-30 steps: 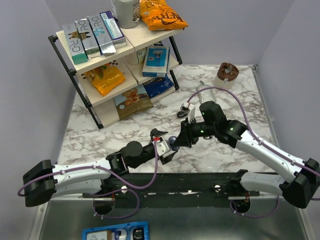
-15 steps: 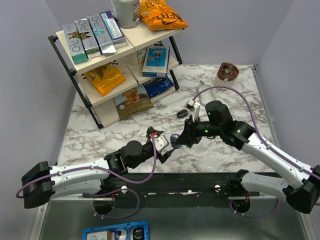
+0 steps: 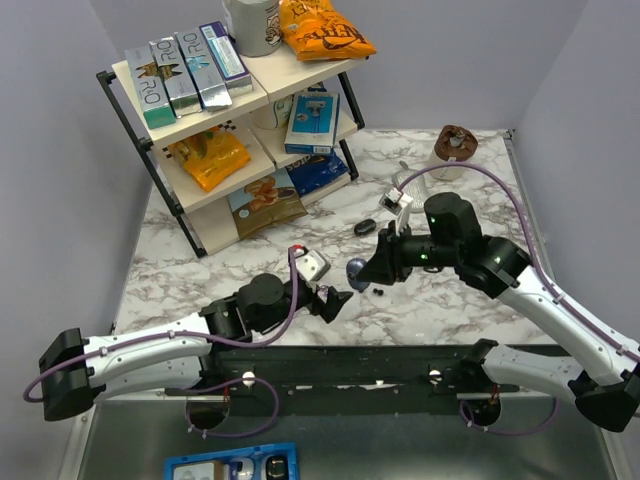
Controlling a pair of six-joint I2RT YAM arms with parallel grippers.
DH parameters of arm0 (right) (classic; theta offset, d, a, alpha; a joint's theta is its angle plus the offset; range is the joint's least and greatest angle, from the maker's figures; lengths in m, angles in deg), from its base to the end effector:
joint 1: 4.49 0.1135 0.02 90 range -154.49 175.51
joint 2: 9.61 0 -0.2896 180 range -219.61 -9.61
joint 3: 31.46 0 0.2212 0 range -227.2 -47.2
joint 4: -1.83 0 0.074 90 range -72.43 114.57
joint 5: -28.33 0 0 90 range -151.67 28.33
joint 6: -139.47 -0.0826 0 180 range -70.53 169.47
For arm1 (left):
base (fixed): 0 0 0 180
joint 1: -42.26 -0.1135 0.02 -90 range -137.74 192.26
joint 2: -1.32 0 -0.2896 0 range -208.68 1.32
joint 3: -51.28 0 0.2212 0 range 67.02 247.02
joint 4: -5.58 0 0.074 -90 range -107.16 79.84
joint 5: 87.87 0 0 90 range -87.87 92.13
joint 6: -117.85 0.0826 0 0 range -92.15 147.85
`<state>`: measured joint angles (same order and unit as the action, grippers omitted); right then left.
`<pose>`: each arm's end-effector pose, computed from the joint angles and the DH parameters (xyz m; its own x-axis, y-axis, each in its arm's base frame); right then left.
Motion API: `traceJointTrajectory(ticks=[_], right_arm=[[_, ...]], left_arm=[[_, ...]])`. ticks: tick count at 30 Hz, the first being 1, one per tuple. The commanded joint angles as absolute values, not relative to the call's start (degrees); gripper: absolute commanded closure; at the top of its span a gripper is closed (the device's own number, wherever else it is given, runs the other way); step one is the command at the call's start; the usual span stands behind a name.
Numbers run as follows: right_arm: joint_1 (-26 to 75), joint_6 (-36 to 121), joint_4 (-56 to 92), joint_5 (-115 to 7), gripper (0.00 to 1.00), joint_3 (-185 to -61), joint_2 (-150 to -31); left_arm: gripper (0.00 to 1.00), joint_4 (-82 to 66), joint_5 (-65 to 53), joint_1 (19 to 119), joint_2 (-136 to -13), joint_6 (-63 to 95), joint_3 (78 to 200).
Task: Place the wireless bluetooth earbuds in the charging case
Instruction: Pick up the charging case at the center of the board.
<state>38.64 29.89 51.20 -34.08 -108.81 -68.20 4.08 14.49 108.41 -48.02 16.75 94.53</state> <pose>0.1236 0.1682 0.3568 -0.6507 -0.2025 -0.7319 -0.7204 0.4693 0.5106 0.0989 -0.1800 0.2893 -0.2079 0.0051 -0.9781 0.7822 0.6013 -0.1631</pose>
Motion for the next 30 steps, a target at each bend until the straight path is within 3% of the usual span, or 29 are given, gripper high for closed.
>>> traceJointTrajectory(ticks=[1,11,30], right_arm=[[38.8,32.1,57.4,-31.0,0.99,-112.4,-69.5],[38.8,34.5,60.3,-26.3,0.99,-112.9,-73.9],[38.8,31.9,51.2,-26.3,0.99,-109.0,-80.7]], left_arm=[[0.04,-1.7,12.7,109.7,-45.8,27.5,94.4],[0.02,2.8,13.1,110.3,-44.4,47.8,92.5],[0.04,6.8,8.8,114.9,-51.9,46.0,95.0]])
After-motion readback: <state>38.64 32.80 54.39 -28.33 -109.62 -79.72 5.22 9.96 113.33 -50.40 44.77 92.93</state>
